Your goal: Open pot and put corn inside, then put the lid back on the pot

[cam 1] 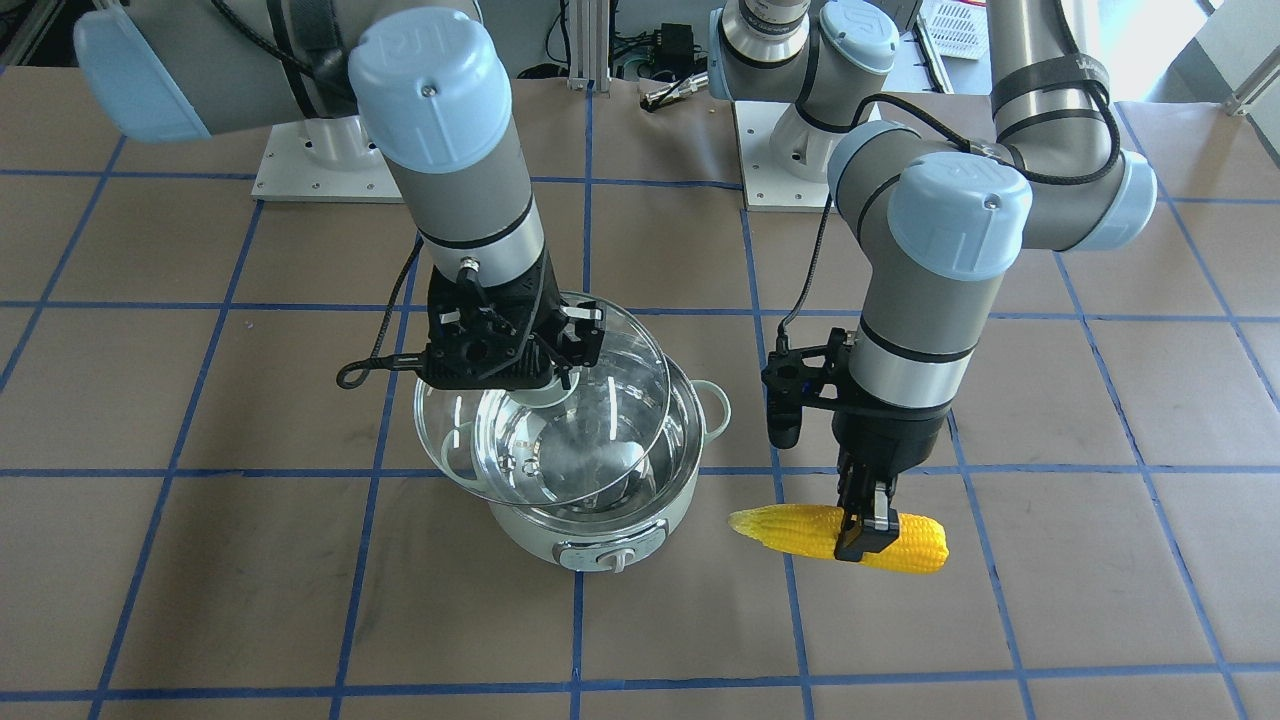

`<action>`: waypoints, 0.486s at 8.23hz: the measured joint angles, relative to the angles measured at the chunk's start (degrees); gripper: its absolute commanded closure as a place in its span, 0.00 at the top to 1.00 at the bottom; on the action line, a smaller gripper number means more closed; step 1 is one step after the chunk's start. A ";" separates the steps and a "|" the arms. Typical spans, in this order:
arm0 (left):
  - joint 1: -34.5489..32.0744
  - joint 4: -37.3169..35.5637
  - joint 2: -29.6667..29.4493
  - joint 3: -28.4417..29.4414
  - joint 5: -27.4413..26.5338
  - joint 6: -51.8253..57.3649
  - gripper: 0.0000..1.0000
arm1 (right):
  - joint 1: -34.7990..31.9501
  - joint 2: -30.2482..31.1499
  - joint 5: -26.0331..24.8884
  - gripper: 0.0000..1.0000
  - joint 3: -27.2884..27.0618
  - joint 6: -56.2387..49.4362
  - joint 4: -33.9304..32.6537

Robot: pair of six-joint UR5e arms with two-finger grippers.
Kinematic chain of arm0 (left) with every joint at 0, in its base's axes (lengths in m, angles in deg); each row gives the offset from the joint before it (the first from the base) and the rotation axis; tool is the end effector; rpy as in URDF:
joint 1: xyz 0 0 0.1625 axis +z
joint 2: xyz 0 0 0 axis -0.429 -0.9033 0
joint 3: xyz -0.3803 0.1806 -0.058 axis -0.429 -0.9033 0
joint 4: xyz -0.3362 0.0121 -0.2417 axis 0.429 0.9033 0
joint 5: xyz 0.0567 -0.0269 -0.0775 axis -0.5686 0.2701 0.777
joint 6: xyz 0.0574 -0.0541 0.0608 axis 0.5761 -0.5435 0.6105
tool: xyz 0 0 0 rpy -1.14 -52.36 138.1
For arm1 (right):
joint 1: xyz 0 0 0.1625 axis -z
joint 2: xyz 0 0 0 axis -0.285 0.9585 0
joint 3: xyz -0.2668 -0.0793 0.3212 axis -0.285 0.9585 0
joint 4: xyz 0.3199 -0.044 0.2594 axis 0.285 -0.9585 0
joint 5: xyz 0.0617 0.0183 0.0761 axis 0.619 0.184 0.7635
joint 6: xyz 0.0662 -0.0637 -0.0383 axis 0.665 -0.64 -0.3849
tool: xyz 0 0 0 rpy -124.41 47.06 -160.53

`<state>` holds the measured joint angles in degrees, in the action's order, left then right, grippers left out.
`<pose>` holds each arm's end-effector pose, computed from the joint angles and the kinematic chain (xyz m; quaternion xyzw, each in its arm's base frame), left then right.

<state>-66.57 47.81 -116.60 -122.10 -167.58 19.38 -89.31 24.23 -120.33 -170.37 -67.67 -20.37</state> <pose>-0.1521 -0.6290 0.3727 0.7552 0.6256 -0.1182 0.1558 0.3076 -0.5548 0.4272 0.0251 0.9974 -0.0207 0.0636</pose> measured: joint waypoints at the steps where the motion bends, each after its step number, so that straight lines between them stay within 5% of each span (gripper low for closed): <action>1: -1.81 0.00 0.10 0.01 0.03 -2.40 0.00 | 2.09 1.69 -0.03 0.18 0.01 -1.58 1.57; 4: -8.09 0.14 -0.37 0.04 -0.40 -14.07 0.00 | 11.18 6.05 -0.93 0.17 0.01 -12.36 7.90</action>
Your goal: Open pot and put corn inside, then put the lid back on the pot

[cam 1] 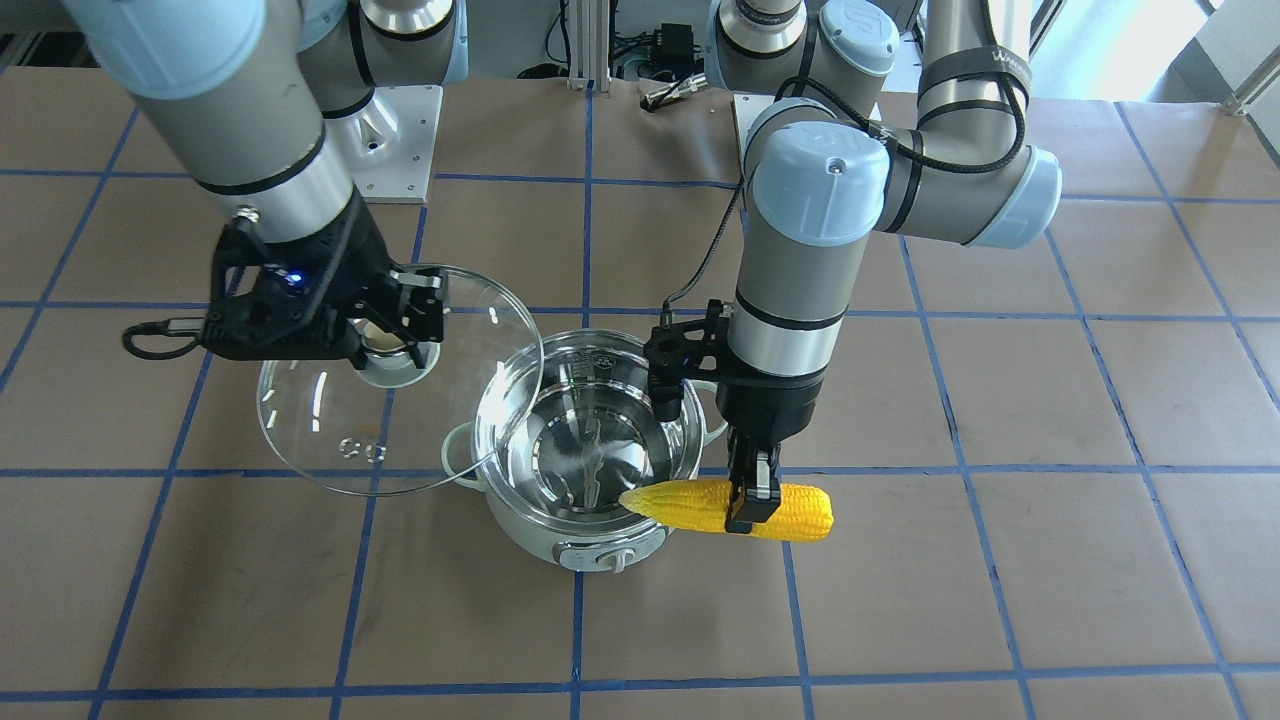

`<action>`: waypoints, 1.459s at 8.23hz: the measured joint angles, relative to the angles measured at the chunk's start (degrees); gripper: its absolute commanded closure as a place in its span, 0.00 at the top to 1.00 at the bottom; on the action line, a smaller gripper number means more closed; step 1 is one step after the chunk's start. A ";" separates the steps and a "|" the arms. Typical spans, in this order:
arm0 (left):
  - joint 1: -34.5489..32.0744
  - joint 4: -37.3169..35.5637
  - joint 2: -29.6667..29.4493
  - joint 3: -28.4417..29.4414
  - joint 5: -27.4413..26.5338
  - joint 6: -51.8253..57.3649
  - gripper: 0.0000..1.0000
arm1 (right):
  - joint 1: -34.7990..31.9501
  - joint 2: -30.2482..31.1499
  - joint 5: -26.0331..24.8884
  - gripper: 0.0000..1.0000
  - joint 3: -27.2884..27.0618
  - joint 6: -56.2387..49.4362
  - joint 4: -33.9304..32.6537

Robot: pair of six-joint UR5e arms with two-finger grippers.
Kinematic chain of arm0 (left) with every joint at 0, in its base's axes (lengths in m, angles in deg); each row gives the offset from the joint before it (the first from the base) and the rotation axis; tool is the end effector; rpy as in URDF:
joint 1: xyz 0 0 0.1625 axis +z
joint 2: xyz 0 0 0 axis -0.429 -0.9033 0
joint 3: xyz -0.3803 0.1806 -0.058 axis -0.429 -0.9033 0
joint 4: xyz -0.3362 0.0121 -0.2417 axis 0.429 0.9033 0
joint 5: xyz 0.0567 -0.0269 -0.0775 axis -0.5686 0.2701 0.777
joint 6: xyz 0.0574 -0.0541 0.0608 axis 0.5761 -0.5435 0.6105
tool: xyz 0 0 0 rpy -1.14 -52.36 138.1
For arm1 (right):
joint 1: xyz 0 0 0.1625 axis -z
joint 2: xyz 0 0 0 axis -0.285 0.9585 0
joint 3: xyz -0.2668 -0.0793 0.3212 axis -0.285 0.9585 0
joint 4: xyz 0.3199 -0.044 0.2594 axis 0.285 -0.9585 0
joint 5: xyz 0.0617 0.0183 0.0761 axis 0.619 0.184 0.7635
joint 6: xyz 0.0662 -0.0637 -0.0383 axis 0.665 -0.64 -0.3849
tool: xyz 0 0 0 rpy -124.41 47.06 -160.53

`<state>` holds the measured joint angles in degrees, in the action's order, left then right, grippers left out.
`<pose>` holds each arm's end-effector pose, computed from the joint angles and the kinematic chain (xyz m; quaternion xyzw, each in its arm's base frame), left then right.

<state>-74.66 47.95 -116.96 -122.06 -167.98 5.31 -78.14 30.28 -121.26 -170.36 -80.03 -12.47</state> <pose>-0.2387 -0.6028 0.3688 0.7217 0.6651 -0.1407 0.1305 0.1892 -0.5609 0.4755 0.0158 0.9985 -0.0180 0.0484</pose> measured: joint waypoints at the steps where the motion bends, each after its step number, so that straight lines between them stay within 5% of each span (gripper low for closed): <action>1: -1.41 0.56 -0.19 -0.02 0.06 -2.97 0.00 | 3.24 1.24 -0.42 0.16 0.00 -4.24 2.15; 5: -9.51 3.33 -1.76 -0.09 0.07 -17.53 0.00 | 13.29 4.20 -2.44 0.16 -0.15 -18.15 6.76; 6: -10.18 3.87 -2.09 -0.14 0.07 -18.67 0.11 | 14.91 4.33 -2.33 0.16 -0.20 -19.96 6.90; 7: -10.50 4.30 -2.41 -0.24 0.06 -19.13 0.78 | 15.92 4.43 -2.43 0.16 -0.23 -20.91 6.97; 8: -10.61 5.09 -2.75 -0.29 0.03 -19.28 0.93 | 16.70 4.65 -2.56 0.16 -0.26 -21.48 7.04; 12: -10.67 6.79 -2.61 -0.13 -0.33 -19.81 0.96 | 20.06 4.91 -2.03 0.16 -0.65 -24.92 7.34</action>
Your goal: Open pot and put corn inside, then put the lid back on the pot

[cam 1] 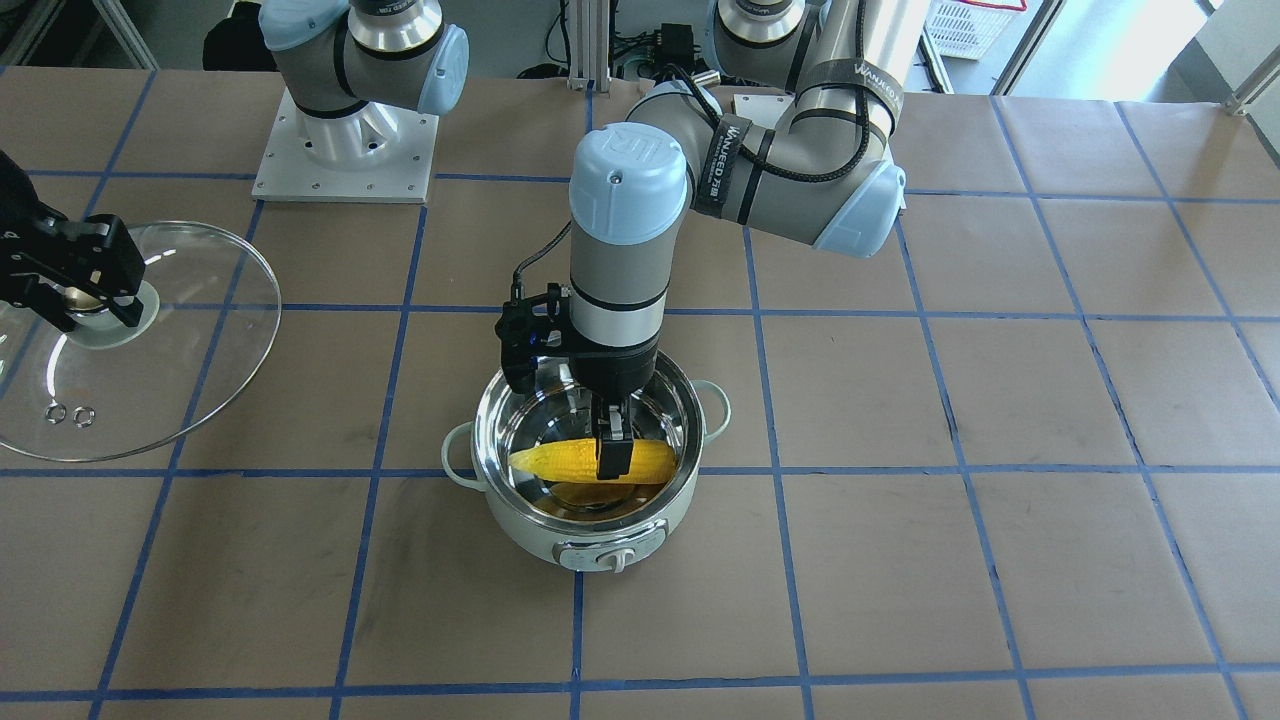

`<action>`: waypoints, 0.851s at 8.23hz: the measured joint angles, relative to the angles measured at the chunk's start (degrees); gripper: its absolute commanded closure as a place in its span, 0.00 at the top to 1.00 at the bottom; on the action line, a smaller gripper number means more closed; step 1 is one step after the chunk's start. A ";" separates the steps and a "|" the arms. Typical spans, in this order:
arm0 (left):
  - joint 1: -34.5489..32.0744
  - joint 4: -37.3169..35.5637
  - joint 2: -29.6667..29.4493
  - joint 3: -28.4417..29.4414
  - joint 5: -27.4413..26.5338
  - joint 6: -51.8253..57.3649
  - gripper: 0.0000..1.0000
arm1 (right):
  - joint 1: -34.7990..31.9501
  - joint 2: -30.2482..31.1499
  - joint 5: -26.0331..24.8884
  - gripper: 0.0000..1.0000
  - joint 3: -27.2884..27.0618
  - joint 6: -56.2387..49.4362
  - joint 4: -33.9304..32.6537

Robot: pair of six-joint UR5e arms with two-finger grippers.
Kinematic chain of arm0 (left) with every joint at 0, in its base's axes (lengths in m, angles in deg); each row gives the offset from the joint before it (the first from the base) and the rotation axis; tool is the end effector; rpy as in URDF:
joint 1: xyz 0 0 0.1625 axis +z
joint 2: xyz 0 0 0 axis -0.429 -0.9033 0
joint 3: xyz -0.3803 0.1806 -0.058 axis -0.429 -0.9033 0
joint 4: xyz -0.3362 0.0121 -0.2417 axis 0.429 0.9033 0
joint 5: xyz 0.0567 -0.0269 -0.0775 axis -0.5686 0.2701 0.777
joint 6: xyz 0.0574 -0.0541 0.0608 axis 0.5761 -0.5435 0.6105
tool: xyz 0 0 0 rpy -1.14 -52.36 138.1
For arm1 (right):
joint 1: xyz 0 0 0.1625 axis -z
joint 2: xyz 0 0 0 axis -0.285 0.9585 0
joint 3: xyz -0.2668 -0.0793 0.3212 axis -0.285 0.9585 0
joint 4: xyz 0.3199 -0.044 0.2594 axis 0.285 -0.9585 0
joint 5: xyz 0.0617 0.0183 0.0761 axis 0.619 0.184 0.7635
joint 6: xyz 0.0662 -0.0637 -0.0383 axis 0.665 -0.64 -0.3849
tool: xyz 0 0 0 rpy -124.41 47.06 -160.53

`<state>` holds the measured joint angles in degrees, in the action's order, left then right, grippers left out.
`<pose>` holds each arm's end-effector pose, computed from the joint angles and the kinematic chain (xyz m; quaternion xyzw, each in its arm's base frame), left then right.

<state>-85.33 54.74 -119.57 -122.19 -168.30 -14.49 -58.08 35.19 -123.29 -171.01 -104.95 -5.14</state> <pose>-0.3457 -0.5485 0.3240 0.6758 0.7287 -0.0929 0.0606 -0.0071 -0.5507 0.5042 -0.0254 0.9993 -0.0045 0.0286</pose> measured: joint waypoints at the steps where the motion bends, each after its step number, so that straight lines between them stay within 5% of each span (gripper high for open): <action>1: 0.00 0.01 0.47 0.01 -0.03 -0.09 0.96 | 0.12 0.01 0.20 0.16 -0.02 -0.20 -0.02; 7: 4.28 4.93 7.77 0.70 0.71 -2.23 0.95 | 0.02 0.02 0.33 0.16 -0.05 -0.21 -0.12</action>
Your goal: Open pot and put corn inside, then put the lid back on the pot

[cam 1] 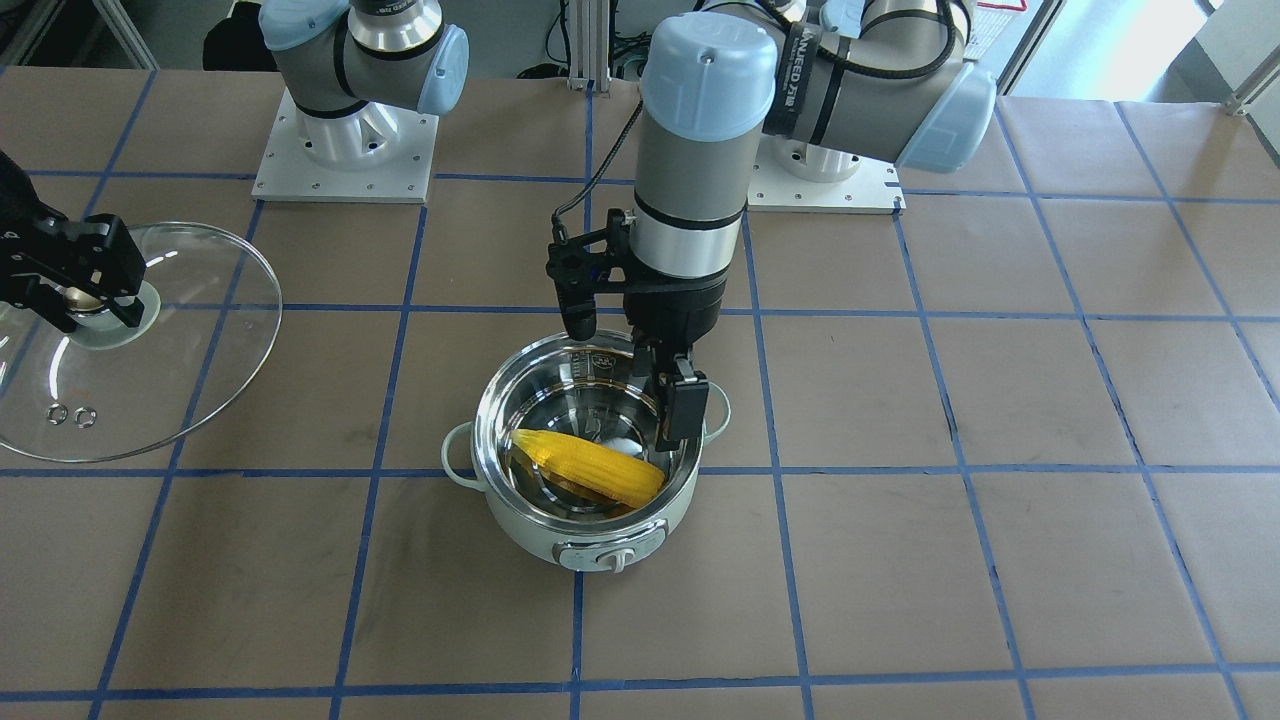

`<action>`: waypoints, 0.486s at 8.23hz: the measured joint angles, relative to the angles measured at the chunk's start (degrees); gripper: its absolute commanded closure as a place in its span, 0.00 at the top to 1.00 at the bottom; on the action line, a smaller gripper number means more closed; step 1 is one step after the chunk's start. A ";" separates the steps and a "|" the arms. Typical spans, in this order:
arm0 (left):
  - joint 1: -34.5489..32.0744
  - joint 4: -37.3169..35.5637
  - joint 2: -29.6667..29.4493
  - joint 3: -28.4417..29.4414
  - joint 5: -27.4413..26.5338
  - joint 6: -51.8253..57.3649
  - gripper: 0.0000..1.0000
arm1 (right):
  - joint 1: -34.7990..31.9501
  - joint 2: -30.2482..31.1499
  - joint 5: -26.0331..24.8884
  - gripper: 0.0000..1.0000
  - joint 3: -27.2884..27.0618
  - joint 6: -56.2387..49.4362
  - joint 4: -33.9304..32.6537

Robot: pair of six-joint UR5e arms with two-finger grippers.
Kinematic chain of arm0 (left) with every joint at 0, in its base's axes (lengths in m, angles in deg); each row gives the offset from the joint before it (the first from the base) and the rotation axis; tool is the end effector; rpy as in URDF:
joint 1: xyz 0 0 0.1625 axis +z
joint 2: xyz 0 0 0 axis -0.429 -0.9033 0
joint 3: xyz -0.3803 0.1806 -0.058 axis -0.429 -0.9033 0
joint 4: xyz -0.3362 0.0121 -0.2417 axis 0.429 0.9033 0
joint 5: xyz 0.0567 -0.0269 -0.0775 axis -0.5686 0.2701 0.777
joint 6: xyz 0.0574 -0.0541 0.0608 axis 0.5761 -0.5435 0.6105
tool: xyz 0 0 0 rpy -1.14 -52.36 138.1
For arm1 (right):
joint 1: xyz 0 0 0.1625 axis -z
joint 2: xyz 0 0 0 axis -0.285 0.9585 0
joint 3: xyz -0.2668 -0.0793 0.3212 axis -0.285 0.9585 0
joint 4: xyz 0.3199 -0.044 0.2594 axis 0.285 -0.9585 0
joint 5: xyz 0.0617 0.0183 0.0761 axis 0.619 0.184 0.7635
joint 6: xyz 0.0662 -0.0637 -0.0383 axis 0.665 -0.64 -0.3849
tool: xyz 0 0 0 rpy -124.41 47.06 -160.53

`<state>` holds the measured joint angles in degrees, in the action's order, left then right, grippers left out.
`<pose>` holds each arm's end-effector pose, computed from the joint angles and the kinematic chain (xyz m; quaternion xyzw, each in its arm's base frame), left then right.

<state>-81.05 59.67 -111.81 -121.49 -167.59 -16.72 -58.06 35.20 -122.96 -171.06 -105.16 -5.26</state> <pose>-0.2962 -0.5426 0.4036 0.6311 0.7629 -0.1223 0.0686 -0.0067 -0.5510 0.5041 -0.0271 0.9991 -0.0060 0.0312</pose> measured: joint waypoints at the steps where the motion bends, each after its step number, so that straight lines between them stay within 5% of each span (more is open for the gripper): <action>1: 2.20 1.44 1.49 0.03 0.06 -2.03 0.95 | 0.00 0.00 -0.01 0.16 0.00 -0.03 0.00; 4: 6.43 3.38 3.87 0.10 -0.11 -16.83 1.00 | -0.01 0.06 0.01 0.16 0.00 -0.06 0.05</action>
<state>-74.63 63.05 -107.93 -121.39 -167.70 -33.55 -58.06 35.26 -122.95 -171.06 -105.21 -5.21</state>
